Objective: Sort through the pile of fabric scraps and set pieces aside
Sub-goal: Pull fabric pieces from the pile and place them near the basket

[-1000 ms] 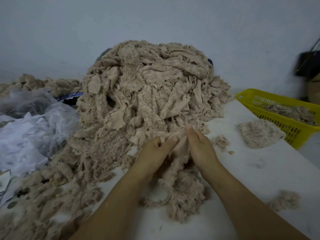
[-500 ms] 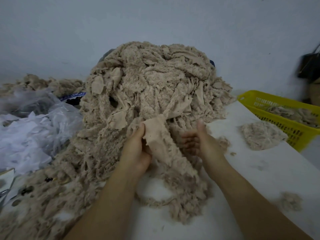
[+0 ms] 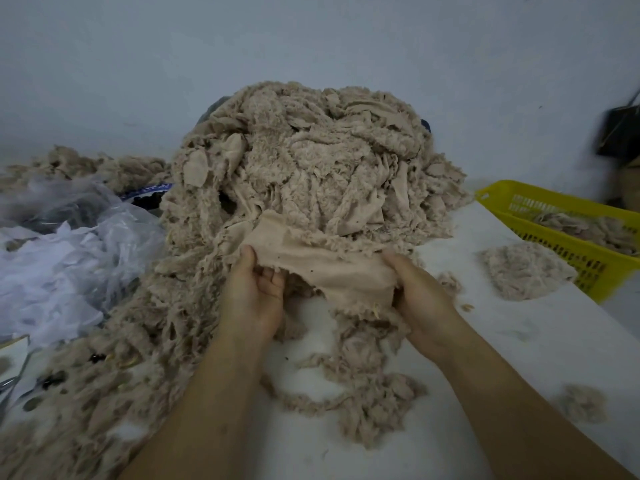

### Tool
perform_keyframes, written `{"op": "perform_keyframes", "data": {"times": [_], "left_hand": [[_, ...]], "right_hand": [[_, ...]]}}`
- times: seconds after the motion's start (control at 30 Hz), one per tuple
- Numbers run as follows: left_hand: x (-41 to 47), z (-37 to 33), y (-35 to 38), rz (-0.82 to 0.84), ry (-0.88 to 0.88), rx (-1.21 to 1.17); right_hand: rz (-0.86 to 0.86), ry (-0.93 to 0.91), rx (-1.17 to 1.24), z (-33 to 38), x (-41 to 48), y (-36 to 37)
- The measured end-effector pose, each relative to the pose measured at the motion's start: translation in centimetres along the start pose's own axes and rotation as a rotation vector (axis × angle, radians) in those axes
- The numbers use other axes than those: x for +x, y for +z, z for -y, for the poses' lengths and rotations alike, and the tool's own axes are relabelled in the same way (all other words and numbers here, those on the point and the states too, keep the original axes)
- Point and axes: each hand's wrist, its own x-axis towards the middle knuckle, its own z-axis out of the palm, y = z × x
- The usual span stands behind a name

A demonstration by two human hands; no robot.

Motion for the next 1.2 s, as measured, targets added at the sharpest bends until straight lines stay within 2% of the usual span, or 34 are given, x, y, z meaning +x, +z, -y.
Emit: {"op": "perform_keyframes", "data": {"times": [0.07, 0.13, 0.2, 0.27, 0.37, 0.43, 0.53, 0.77, 0.83, 0.93, 1.0, 1.1, 1.2], "left_hand": [[-0.3, 0.6, 0.1, 0.002, 0.048, 0.257], [-0.8, 1.4, 0.0, 0.005, 0.115, 0.701], [-1.8, 2.3, -0.1, 0.164, 0.140, 1.038], [-3.0, 3.0, -0.2, 0.409, 0.068, 1.170], [-3.0, 3.6, -0.3, 0.597, 0.090, 1.296], [-2.6, 3.8, -0.4, 0.603, 0.125, 1.275], [-2.0, 3.8, -0.9, 0.515, 0.215, 1.258], [-0.9, 3.5, -0.9, 0.174, 0.277, 1.203], [-0.5, 3.3, -1.0, 0.105, 0.285, 1.130], [0.4, 2.4, -1.0, -0.061, 0.159, 0.877], [0.7, 1.6, -0.8, -0.133, 0.128, 0.736], [0.2, 1.3, -0.5, -0.076, 0.135, 0.648], [-1.4, 1.7, -0.4, 0.088, 0.131, 0.768]], "right_hand": [[0.003, -0.006, 0.045, 0.0, 0.0, 0.2], [-0.011, -0.035, 0.044, 0.0, -0.1, 0.4], [-0.018, -0.066, -0.002, -0.3, 0.0, 0.6], [0.019, -0.103, -0.050, -0.7, 0.1, 0.6], [0.051, -0.148, -0.171, -1.0, -0.2, 0.9], [0.053, -0.140, -0.240, -1.1, -0.2, 1.0], [0.100, -0.171, -0.311, -1.0, -0.4, 1.2], [0.270, -0.175, -0.756, -1.4, -1.0, 1.8], [0.295, -0.202, -0.705, -1.3, -1.1, 1.7], [0.338, -0.159, -0.458, -0.9, -1.2, 1.5], [0.293, -0.140, -0.344, -0.7, -0.9, 1.0], [0.082, -0.171, -0.350, -0.4, -0.1, 0.0], [-0.044, -0.203, -0.523, -0.5, 0.4, -0.4]]}}
